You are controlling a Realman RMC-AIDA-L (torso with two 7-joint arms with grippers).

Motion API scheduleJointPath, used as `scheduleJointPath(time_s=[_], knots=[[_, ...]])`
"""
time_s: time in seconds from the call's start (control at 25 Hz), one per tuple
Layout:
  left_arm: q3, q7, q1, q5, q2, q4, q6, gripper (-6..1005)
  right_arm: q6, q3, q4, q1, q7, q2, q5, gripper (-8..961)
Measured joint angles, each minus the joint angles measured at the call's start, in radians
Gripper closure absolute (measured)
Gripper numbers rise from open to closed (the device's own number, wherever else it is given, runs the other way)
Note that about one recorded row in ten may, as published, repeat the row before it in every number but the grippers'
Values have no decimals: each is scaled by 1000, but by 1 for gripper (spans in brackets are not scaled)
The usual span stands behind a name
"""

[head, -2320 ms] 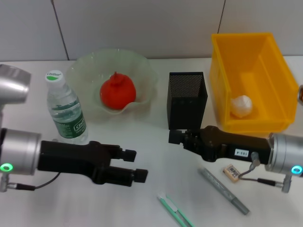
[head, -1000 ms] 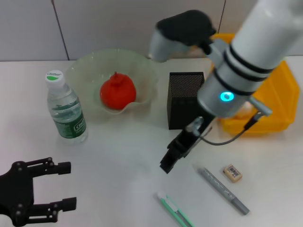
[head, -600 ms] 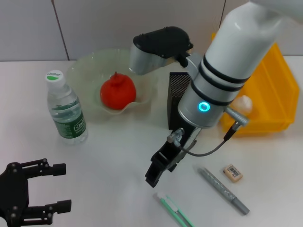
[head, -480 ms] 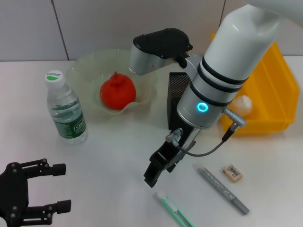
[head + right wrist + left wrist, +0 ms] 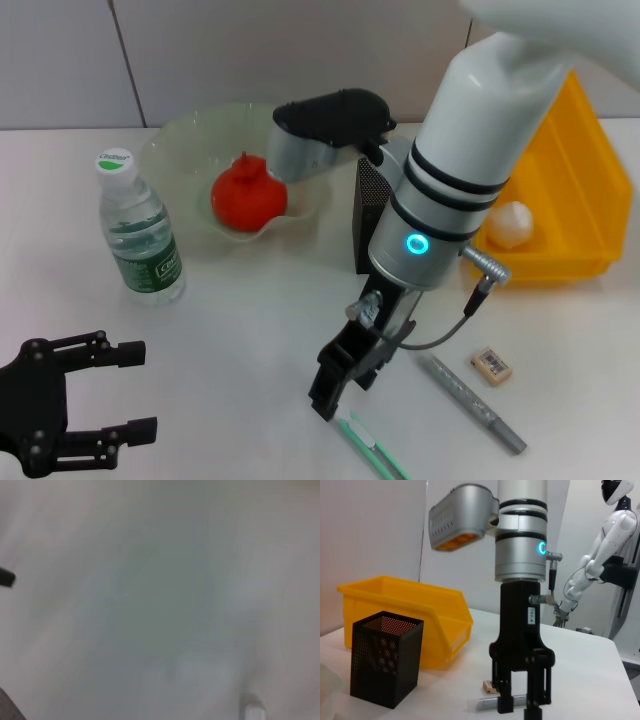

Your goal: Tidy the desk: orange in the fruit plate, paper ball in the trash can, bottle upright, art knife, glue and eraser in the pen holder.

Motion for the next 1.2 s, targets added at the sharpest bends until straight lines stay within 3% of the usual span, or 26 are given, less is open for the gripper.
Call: scheduleJointPath(time_s=[0.4, 1.2], knots=[[-1, 1, 0, 0, -1, -7, -3, 209, 12, -29, 58, 14, 0, 0, 6, 367], [-2, 24, 7, 0, -16, -9, -29, 209, 139, -197, 97, -19, 0, 0, 112, 409]])
